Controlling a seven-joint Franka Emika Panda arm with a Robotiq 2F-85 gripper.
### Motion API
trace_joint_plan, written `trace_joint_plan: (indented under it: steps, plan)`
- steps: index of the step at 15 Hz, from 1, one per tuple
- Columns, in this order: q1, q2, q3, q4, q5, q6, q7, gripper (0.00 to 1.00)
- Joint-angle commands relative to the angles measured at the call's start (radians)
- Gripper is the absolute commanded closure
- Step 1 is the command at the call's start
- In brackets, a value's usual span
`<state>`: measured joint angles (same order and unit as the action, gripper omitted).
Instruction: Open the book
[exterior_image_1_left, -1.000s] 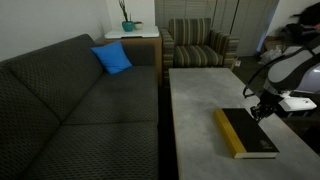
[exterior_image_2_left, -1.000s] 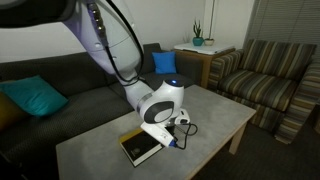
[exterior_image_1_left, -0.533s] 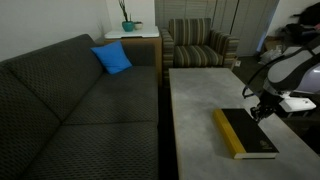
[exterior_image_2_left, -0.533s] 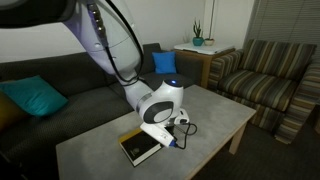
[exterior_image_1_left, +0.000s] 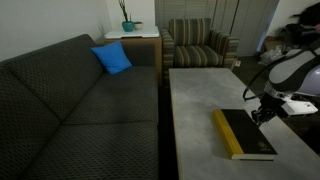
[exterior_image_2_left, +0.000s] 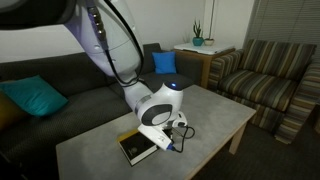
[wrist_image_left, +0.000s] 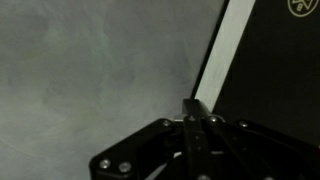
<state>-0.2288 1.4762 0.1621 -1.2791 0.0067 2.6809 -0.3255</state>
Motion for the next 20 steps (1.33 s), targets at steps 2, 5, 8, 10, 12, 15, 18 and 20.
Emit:
trace_joint_plan:
  steps: [2,5,8,10,12,15,18,20]
  plan:
    - [-0.027,0.0,0.029,-0.017,0.016,-0.038,-0.049,1.0]
    - [-0.022,0.0,0.022,-0.014,0.014,-0.038,-0.047,1.0]
    - [-0.02,0.0,0.018,-0.014,0.013,-0.037,-0.045,1.0]
    - [-0.014,0.0,0.009,-0.011,0.012,-0.041,-0.033,1.0]
    - [-0.008,0.0,-0.002,-0.003,0.008,-0.029,-0.029,1.0]
    - [-0.009,0.0,-0.008,0.011,0.006,-0.012,-0.028,1.0]
    - [-0.008,-0.002,-0.016,0.031,0.008,-0.026,-0.017,1.0]
    - [-0.007,-0.003,-0.028,0.044,0.011,-0.074,0.002,1.0]
